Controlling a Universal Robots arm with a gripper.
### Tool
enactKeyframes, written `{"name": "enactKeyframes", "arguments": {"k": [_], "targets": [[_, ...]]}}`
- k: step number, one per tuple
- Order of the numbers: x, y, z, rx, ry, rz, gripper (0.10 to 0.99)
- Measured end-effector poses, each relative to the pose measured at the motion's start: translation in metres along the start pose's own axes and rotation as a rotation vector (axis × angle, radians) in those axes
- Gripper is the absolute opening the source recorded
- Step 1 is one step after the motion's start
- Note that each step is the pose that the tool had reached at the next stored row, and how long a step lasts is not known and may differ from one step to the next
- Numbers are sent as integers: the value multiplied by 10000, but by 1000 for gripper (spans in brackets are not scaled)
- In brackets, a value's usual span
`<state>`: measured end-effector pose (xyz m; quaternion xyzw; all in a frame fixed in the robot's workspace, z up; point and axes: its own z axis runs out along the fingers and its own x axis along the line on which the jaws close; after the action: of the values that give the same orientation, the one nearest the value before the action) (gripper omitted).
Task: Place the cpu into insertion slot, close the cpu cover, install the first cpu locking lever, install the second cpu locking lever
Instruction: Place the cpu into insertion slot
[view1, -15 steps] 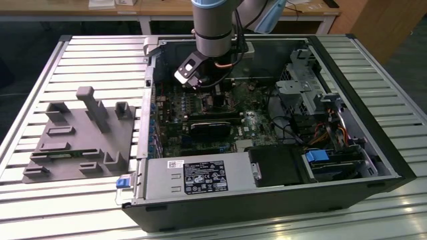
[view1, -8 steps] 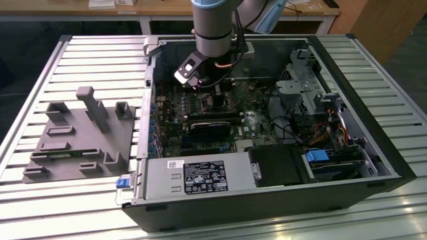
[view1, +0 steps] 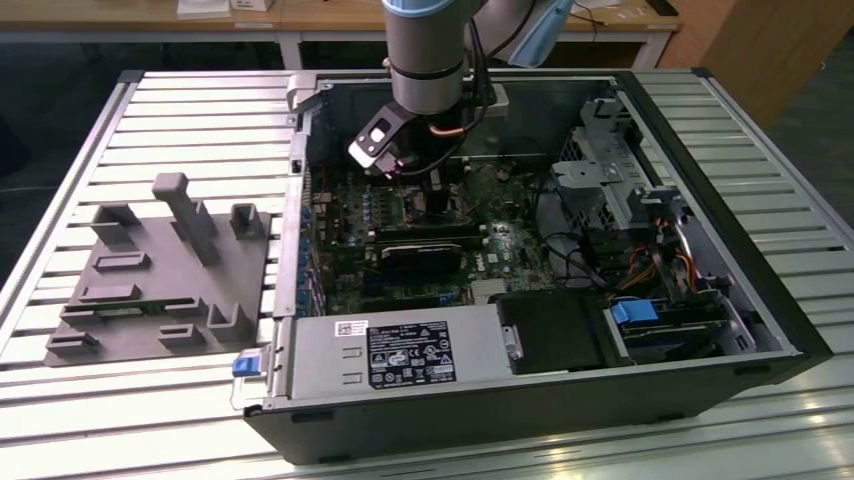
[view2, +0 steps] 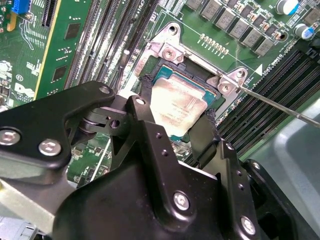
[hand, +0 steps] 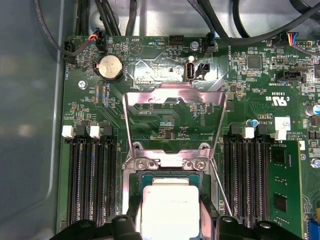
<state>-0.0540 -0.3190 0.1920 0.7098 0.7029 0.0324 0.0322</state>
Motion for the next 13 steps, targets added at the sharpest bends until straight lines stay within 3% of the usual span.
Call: {"name": "enactKeyframes", "arguments": {"k": [1,2,8,13], "targets": [[0,0,0,0,-1,0,549],[0,0,0,1,0,0,608],[-1,0,-7,4,-5,0,608],[0,7,-79,1,-2,1,608]]}}
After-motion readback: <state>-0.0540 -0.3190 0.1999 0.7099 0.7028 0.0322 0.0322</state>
